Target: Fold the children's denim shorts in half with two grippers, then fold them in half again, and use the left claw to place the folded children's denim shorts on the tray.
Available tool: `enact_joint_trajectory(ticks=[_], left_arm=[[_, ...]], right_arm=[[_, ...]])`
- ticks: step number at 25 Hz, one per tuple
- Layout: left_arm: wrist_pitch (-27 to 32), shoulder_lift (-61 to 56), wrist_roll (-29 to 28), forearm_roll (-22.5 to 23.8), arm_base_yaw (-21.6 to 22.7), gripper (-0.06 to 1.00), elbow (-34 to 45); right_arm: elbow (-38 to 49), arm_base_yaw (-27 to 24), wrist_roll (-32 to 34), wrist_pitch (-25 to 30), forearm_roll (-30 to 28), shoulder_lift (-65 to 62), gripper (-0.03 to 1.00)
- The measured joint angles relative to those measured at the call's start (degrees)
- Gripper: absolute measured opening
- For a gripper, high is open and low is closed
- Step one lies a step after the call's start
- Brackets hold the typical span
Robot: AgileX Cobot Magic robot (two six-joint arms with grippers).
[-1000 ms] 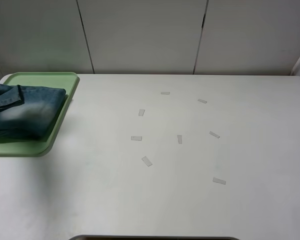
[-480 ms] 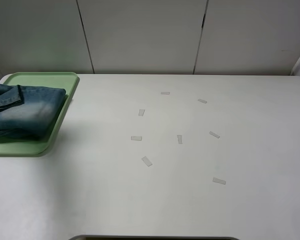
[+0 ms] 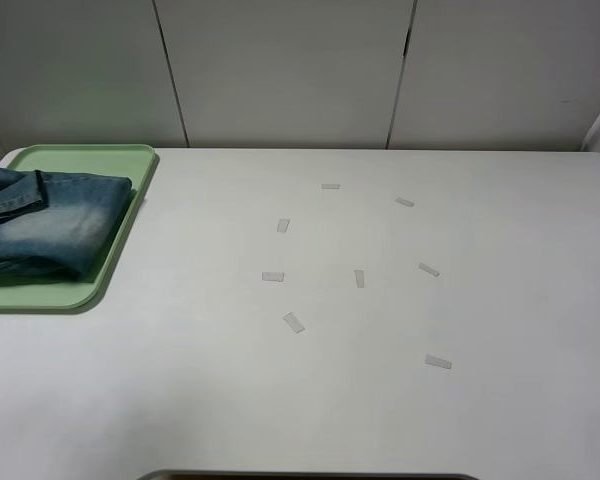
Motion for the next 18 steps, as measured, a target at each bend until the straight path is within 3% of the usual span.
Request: enact_joint_trajectory(ticks=[5,9,14,18], left_arm=[[0.4,-18.0,0.0,-0.7,0.0,0.99,9.3],[6.0,-34.4,0.0,-2.6,0.0,0.99,16.9],[10.6,-41.5,0.1,-4.0,0.0,0.99,19.6],[23.3,-51.7,0.4,-10.0,0.0,0.99,22.6]], right_arm=[[0.0,0.0,0.0,0.0,0.0,0.0,0.69],[0.0,0.0,0.0,0.0,0.0,0.0,0.69],[0.0,0.0,0.0,0.0,0.0,0.0,0.69],[0.0,0.0,0.0,0.0,0.0,0.0,0.69]])
